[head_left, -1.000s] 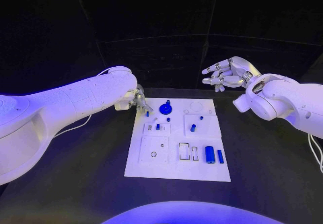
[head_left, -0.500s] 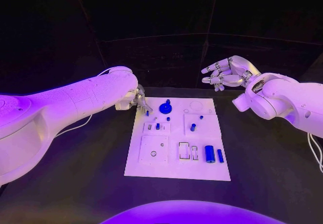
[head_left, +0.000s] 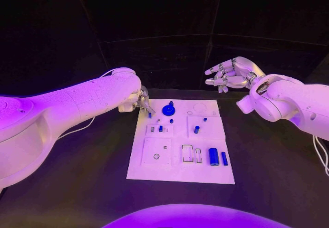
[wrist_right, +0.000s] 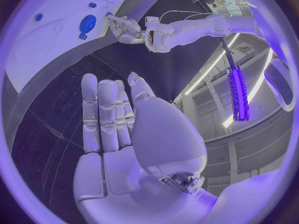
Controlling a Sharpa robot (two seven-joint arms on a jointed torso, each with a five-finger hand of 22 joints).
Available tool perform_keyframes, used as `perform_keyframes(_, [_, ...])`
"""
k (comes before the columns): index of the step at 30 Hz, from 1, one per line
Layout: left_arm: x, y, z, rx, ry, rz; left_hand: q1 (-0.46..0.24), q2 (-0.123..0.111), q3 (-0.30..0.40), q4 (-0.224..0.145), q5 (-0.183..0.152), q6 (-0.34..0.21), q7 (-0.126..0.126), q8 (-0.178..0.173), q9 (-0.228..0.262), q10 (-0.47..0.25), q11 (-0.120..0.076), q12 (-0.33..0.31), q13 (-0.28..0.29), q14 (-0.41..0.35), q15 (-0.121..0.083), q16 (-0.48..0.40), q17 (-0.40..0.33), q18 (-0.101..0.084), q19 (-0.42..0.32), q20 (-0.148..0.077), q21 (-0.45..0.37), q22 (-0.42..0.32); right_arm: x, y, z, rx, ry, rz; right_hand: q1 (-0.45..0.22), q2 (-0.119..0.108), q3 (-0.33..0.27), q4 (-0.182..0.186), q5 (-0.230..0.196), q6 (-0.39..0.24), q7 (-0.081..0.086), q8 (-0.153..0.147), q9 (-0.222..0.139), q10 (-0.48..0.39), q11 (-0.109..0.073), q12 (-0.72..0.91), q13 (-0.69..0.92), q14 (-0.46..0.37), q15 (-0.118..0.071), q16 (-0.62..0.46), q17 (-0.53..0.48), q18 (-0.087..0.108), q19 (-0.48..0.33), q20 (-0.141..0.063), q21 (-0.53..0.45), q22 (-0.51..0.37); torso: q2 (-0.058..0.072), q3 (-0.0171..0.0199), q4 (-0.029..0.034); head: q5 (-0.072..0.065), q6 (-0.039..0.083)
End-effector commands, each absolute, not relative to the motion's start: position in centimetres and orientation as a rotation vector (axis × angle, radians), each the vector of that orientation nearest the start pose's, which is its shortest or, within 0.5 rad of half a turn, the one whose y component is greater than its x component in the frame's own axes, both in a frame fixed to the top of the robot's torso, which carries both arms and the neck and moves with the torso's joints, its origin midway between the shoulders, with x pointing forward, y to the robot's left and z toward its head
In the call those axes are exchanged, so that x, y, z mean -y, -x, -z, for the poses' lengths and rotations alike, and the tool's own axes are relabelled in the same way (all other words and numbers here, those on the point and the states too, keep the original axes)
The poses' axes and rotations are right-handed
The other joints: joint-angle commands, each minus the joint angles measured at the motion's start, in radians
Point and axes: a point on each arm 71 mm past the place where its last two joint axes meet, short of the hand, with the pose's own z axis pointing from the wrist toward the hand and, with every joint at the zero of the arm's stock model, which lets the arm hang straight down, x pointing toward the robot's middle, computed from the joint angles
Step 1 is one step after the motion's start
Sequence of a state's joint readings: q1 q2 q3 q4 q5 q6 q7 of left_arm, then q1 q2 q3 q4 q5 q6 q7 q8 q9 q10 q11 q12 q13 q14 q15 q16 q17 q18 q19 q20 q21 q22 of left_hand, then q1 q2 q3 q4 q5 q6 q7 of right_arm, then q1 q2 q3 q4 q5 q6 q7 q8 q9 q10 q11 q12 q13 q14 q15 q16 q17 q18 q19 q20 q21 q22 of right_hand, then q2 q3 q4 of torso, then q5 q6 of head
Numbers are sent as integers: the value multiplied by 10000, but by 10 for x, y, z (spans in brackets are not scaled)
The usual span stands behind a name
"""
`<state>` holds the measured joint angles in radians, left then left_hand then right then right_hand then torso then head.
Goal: Assemble the parts on the task board
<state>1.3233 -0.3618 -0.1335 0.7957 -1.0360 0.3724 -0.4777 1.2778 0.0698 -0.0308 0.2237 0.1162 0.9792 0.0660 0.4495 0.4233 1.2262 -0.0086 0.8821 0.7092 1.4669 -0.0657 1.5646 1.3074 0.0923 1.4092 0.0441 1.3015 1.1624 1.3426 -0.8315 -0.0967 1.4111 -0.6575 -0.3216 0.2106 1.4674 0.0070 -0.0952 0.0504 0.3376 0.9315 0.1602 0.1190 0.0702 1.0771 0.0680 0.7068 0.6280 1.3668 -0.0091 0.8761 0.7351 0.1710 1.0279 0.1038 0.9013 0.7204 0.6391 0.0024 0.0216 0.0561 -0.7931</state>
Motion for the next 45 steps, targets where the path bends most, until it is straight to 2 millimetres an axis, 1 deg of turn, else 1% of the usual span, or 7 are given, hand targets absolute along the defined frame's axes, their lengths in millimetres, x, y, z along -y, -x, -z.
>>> perform_keyframes(1, [-179, -589, 221, -24148, 1682, 1851, 259, 44, 75, -181, 23, 48, -24, -54, -23, 77, -17, 27, -30, 1039, -40, 62, 2634, -78, 44, -30, 41, 16, 227, -522, 132, -15570, -4124, -11393, -60, 2, 4, 20, 47, -66, -23, 50, -13, -56, -7, 18, -9, 55, 20, -43, 16, 63, 85, 0, -50, -5, -3, -4, 1, -14, -14])
perform_keyframes(12, [-179, -588, 222, -24337, 1565, 1969, 805, 266, 523, -621, 39, 104, -77, -116, -84, 109, -63, -36, -106, 1039, -69, 62, 2634, -88, 53, -55, 66, 72, 227, -522, 132, -15565, -4118, -11403, -60, 2, 4, 20, 47, -66, -23, 50, -13, -56, -7, 18, -9, 55, 20, -43, 16, 63, 85, 0, -50, -5, -8, -2, 0, -25, -29])
perform_keyframes(17, [-180, -589, 221, -24147, 1714, 2125, 1436, 409, 1180, -1195, 77, 80, -118, -183, -121, 140, -107, -97, -149, 1039, -106, 62, 2634, -84, 47, -89, 59, 73, 227, -522, 132, -15560, -4116, -11404, -60, 2, 4, 20, 47, -66, -23, 50, -13, -56, -7, 18, -9, 55, 20, -43, 16, 63, 85, 0, -50, -5, -5, -3, 5, -35, -28])
perform_keyframes(21, [-181, -589, 220, -23942, 1874, 2325, 1627, 323, 1683, -1531, 71, 75, -87, -164, -79, 237, -88, -77, -111, 1039, -93, 62, 2634, -93, 57, -91, 73, 103, 227, -522, 132, -15555, -4117, -11400, -60, 2, 4, 20, 47, -66, -23, 50, -13, -56, -7, 18, -9, 55, 20, -43, 16, 63, 85, 0, -50, -5, -4, -1, 14, -32, -20])
perform_keyframes(27, [-184, -588, 218, -23569, 2309, 2789, 1432, -82, 2612, -1886, 66, 66, -70, -64, 76, 405, -82, -66, -94, 1038, -85, 60, 2631, -95, 66, -81, 81, 131, 227, -522, 132, -15547, -4120, -11391, -56, 6, 8, 21, 56, -65, -23, 53, -13, -57, -7, 22, -16, 56, 19, -53, 12, 63, 88, 0, -55, -8, -4, -2, 22, -30, -17])
perform_keyframes(33, [-190, -584, 214, -23183, 2786, 3290, 811, -722, 4086, -2229, 49, 74, -79, 85, 314, 637, -114, -18, -68, 1029, -80, 42, 2591, -96, 94, -98, 100, 187, 228, -523, 132, -15535, -4129, -11370, -56, 6, 8, 21, 56, -65, -23, 53, -13, -57, -7, 22, -16, 56, 19, -53, 12, 63, 88, 0, -55, -8, -16, 5, 33, -3, -4])
perform_keyframes(45, [-204, -555, 204, -22269, 4234, 4227, 169, -1219, 5385, -2456, 43, 136, -128, 283, 567, 913, -148, 261, 208, 1016, -135, 15, 2533, -120, 161, -121, 159, 302, 233, -523, 132, -15517, -4194, -11263, -63, 14, 9, 30, 64, -64, -22, 55, -13, -58, -6, 25, -20, 60, 20, -50, 22, 63, 87, -1, -62, -13, -47, 32, 78, 6, -19])
